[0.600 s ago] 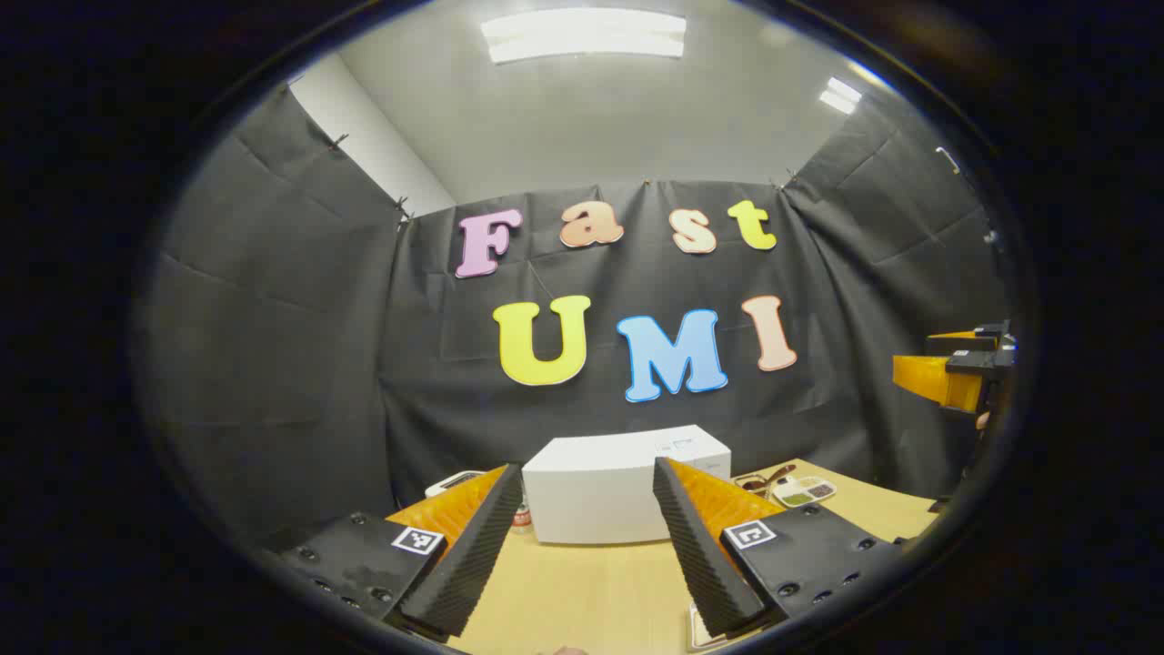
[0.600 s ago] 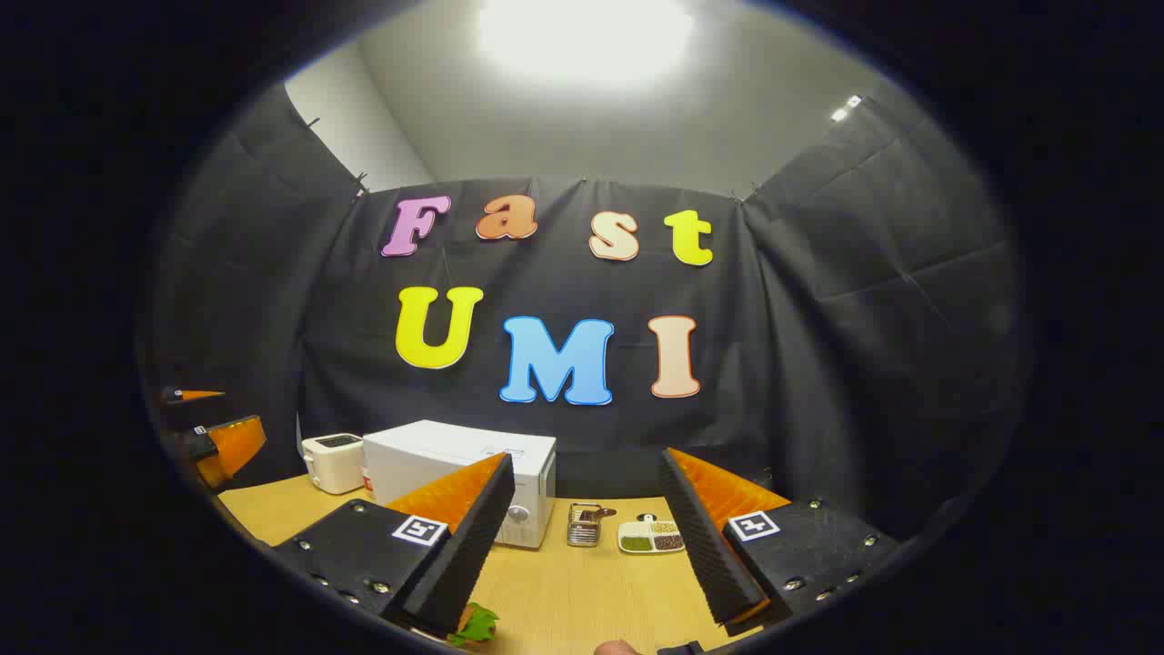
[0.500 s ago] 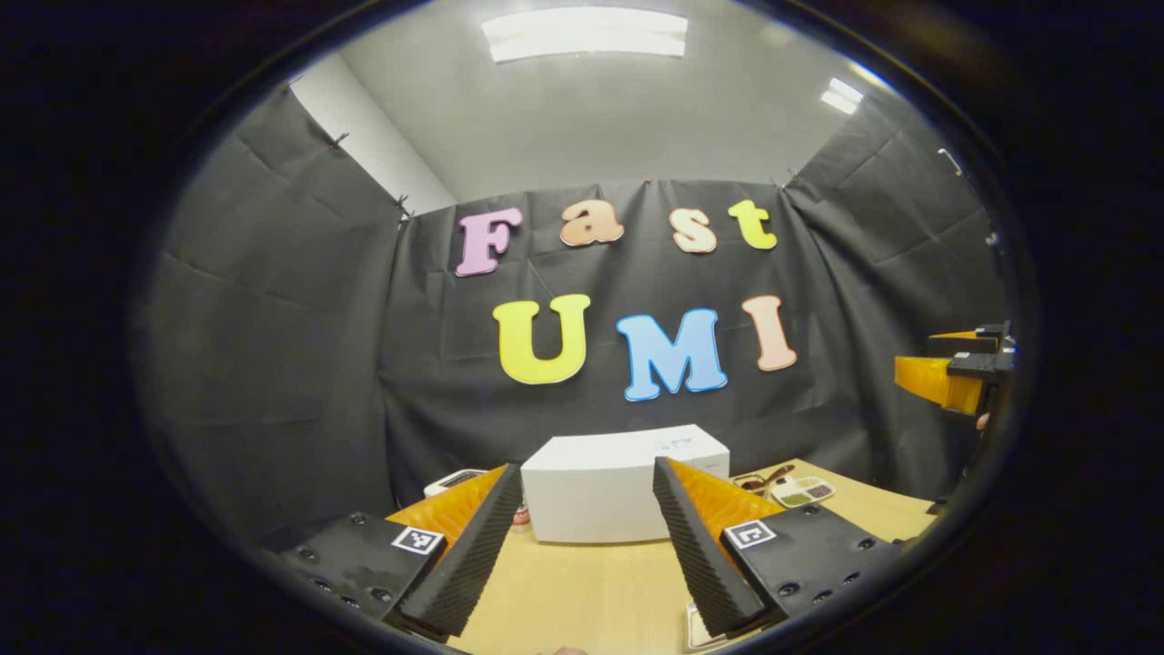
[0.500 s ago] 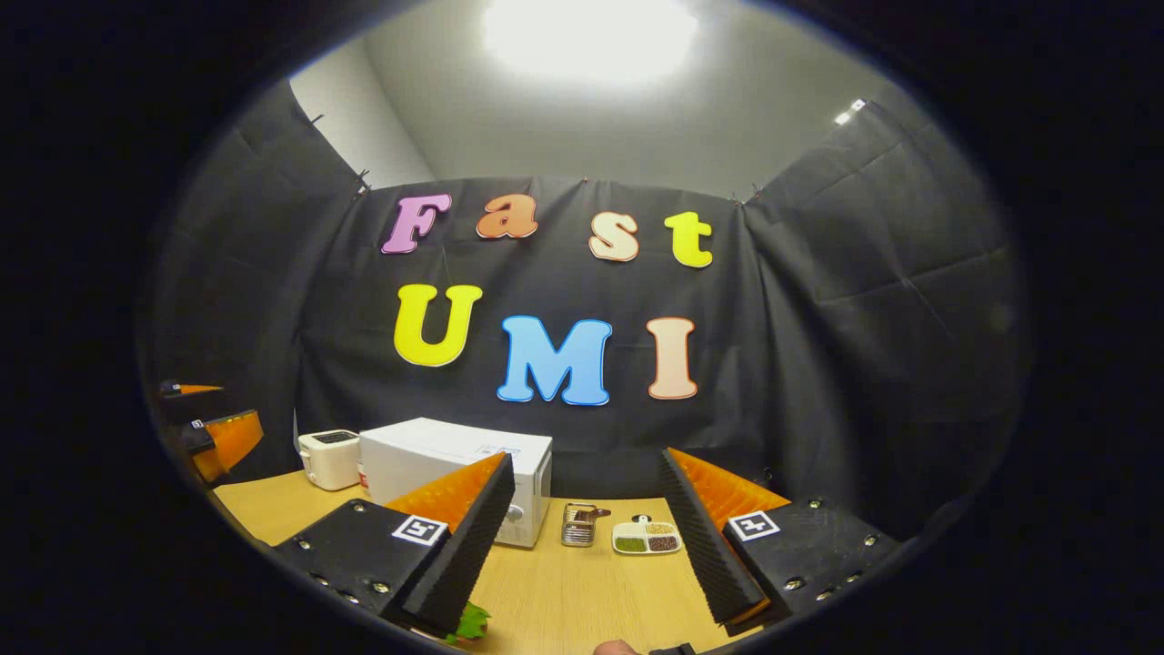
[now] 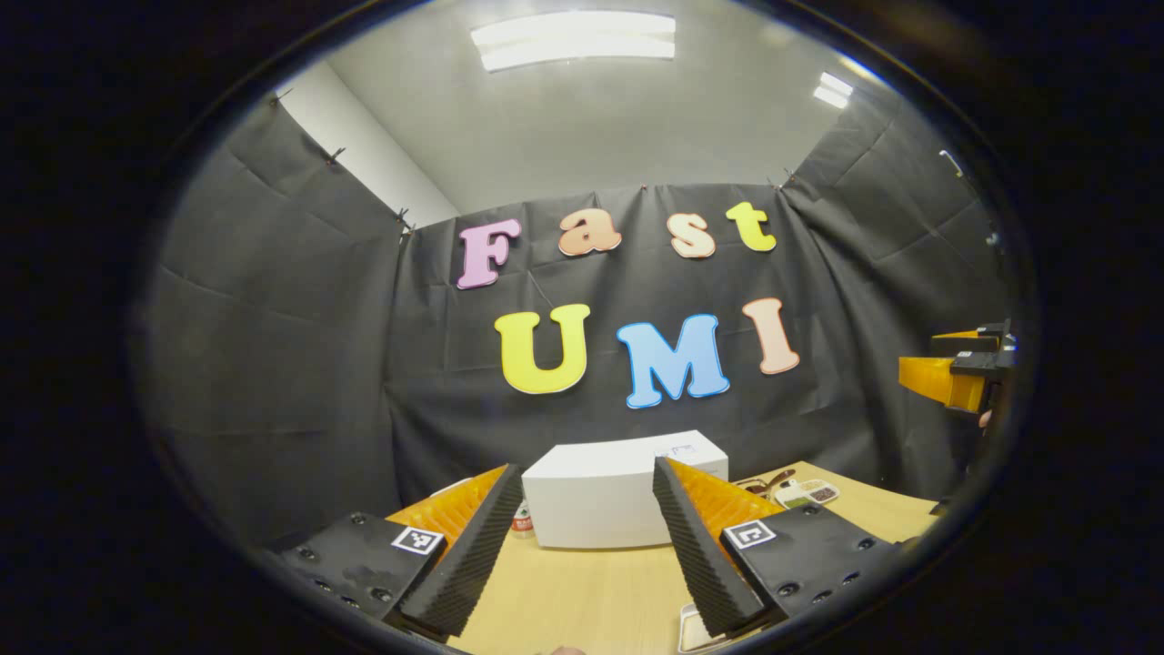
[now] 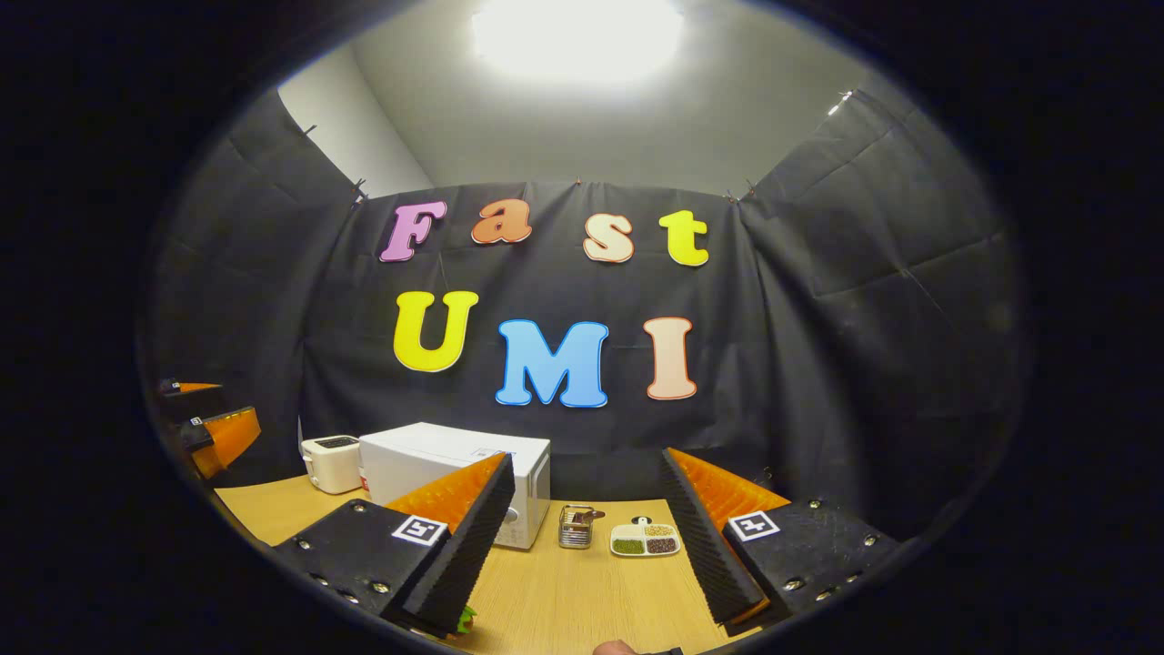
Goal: Open the microwave oven with the left hand, put the food in, and close the microwave oven.
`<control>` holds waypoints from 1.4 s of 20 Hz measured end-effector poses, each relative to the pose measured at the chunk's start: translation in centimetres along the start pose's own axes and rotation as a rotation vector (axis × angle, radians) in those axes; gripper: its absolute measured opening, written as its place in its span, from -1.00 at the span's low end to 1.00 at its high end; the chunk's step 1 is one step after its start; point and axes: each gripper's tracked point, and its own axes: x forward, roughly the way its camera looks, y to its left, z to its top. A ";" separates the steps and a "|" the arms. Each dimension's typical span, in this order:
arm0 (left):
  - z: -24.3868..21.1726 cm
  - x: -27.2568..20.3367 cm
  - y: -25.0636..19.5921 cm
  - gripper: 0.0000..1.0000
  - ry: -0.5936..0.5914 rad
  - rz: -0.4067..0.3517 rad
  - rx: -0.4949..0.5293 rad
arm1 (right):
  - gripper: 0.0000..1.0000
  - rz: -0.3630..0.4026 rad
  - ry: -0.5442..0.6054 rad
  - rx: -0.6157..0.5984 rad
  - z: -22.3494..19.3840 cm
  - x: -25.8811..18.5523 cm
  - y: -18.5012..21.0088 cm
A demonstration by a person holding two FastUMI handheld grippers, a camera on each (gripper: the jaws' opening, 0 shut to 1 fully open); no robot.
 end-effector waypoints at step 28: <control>-8.3 22.7 -9.9 0.94 0.029 -0.190 -0.025 | 0.93 -0.167 -0.004 -0.009 -0.4 5.8 -2.9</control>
